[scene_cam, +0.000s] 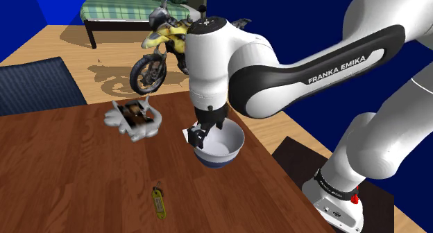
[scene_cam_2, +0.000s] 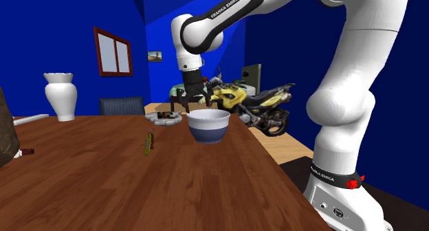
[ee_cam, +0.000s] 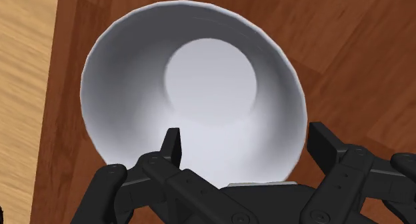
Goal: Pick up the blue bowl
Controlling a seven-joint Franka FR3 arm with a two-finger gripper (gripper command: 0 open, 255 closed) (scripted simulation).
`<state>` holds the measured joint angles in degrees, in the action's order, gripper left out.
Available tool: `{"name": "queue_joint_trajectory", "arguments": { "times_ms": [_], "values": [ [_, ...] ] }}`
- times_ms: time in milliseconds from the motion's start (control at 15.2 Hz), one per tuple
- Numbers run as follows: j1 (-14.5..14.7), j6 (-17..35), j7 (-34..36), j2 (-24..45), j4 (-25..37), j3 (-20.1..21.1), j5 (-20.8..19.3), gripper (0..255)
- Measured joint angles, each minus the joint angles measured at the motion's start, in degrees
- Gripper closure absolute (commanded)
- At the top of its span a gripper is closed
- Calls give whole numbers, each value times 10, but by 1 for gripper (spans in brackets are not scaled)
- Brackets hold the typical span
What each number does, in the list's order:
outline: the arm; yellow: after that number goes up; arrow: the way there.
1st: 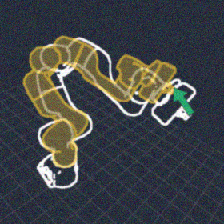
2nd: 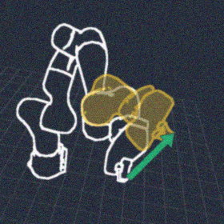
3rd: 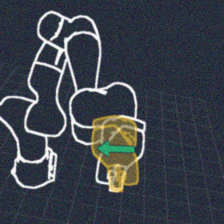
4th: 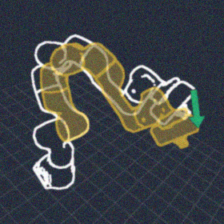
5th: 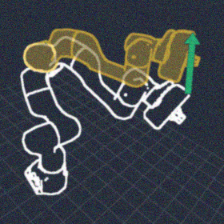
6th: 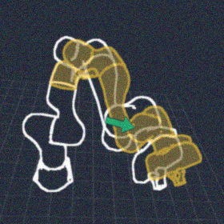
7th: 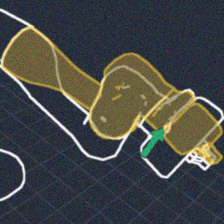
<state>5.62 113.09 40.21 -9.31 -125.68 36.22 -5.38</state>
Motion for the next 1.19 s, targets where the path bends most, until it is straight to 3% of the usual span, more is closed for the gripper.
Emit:
{"name": "queue_joint_trajectory", "arguments": {
  "times_ms": [198,660,726,1188],
  "values": [
    [4,5,57,63,35,25,-41,0],
    [6,50,91,103,16,30,-73,0],
    [6,53,92,103,13,30,-74,255],
    [7,56,94,104,11,30,-74,255]
  ]
}}
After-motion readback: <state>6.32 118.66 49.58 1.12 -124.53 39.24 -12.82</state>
